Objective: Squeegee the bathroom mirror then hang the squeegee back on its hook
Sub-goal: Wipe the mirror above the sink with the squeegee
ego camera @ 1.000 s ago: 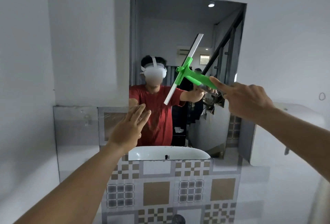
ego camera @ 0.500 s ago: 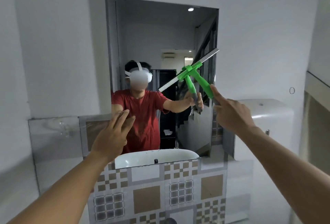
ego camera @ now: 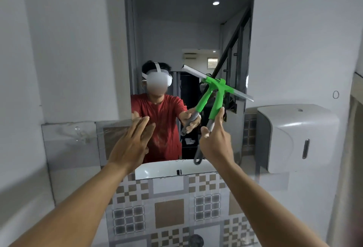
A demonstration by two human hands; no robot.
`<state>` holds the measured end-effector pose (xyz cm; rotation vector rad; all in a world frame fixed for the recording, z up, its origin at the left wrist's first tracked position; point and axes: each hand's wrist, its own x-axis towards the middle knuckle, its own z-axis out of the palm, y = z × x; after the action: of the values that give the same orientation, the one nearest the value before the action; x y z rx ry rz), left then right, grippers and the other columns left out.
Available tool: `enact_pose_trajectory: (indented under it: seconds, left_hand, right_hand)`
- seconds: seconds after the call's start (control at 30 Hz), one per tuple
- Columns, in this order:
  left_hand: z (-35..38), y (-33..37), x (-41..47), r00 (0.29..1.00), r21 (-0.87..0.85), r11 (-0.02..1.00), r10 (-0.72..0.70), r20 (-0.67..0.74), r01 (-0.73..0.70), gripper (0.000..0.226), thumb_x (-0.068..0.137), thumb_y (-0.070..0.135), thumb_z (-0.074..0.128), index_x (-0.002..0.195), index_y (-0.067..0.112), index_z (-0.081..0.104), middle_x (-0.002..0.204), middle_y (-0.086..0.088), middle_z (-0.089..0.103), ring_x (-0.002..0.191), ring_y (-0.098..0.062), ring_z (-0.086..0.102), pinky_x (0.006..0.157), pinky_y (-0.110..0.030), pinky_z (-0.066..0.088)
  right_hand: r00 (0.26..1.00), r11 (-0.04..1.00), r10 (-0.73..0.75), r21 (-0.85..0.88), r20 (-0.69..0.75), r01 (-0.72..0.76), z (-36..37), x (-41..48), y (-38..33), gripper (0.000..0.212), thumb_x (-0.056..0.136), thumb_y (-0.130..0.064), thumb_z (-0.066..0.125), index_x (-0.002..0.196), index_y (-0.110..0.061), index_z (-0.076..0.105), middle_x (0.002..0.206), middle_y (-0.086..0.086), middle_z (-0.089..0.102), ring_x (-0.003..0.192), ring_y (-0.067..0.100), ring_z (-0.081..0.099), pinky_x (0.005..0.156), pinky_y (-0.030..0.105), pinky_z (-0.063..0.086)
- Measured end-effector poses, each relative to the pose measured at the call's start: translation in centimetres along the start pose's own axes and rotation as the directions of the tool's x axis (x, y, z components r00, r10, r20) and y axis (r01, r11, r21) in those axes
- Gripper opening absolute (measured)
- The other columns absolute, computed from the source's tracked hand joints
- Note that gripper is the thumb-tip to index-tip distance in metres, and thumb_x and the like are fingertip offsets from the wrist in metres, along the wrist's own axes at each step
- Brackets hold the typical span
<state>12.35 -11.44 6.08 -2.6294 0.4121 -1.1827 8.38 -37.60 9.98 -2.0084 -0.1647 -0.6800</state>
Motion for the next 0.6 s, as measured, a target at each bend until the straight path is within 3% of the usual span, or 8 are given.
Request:
enact_pose_trajectory:
  seconds: [0.13,0.23,0.33,0.47,0.53,0.6]
  left_hand:
    - [-0.3,-0.1,0.0,1.000,-0.005,1.000,0.004,-0.012,-0.004,0.091,0.074,0.022,0.087,0.152,0.007,0.044,0.159,-0.022,0.037,0.147,-0.042,0.035,0.112,-0.045,0.035]
    - [-0.8,-0.1,-0.1,0.999,0.012,1.000,-0.005,-0.033,0.005,0.091,0.070,0.024,0.090,0.150,0.008,0.048,0.157,-0.020,0.041,0.146,-0.039,0.038,0.109,-0.041,0.032]
    - [-0.9,-0.1,-0.1,0.999,0.038,0.999,-0.001,-0.034,0.003,0.093,0.066,0.026,0.093,0.147,0.008,0.051,0.156,-0.019,0.044,0.144,-0.037,0.042,0.110,-0.041,0.030]
    - [-0.8,-0.3,-0.1,0.999,0.047,0.999,0.014,-0.046,-0.012,0.091,0.067,0.030,0.091,0.146,0.008,0.053,0.155,-0.020,0.044,0.145,-0.038,0.040,0.111,-0.042,0.031]
    - [-0.6,-0.4,-0.1,0.999,0.049,0.998,0.028,-0.044,-0.026,0.089,0.070,0.030,0.089,0.147,0.007,0.051,0.156,-0.021,0.042,0.146,-0.039,0.036,0.113,-0.044,0.032]
    - [-0.5,-0.4,-0.1,0.999,0.051,0.998,0.031,-0.039,-0.029,0.088,0.071,0.029,0.088,0.147,0.006,0.051,0.157,-0.022,0.041,0.147,-0.039,0.035,0.114,-0.045,0.032]
  right_hand:
    - [0.997,0.962,0.076,0.261,0.028,-0.080,3.9,-2.0,-3.1,0.082,0.104,-0.025,0.045,0.157,-0.035,-0.017,0.082,-0.002,0.065,0.068,0.017,0.071,0.063,0.039,0.063]
    - [0.998,0.957,0.018,0.286,0.063,-0.035,6.2,-3.0,-4.8,0.079,0.105,-0.033,0.043,0.157,-0.038,-0.016,0.078,-0.002,0.066,0.066,0.018,0.073,0.064,0.042,0.064]
    - [0.996,0.979,-0.042,0.204,0.082,0.024,7.0,-3.6,-5.2,0.078,0.106,-0.031,0.042,0.158,-0.034,-0.016,0.073,-0.005,0.064,0.062,0.014,0.068,0.057,0.034,0.059]
    - [0.983,0.988,-0.152,-0.009,0.102,0.153,6.8,-3.0,-3.6,0.083,0.103,-0.029,0.047,0.157,-0.037,-0.015,0.088,0.009,0.075,0.067,0.024,0.069,0.066,0.047,0.061]
    - [0.970,0.964,-0.222,-0.127,0.102,0.234,6.0,-2.5,-2.6,0.085,0.101,-0.027,0.050,0.158,-0.035,-0.013,0.100,0.014,0.076,0.067,0.027,0.068,0.065,0.046,0.060]
    - [0.950,0.922,-0.288,-0.232,0.124,0.310,5.0,-2.0,-1.9,0.085,0.101,-0.026,0.051,0.159,-0.035,-0.011,0.098,0.014,0.077,0.064,0.028,0.067,0.060,0.042,0.058]
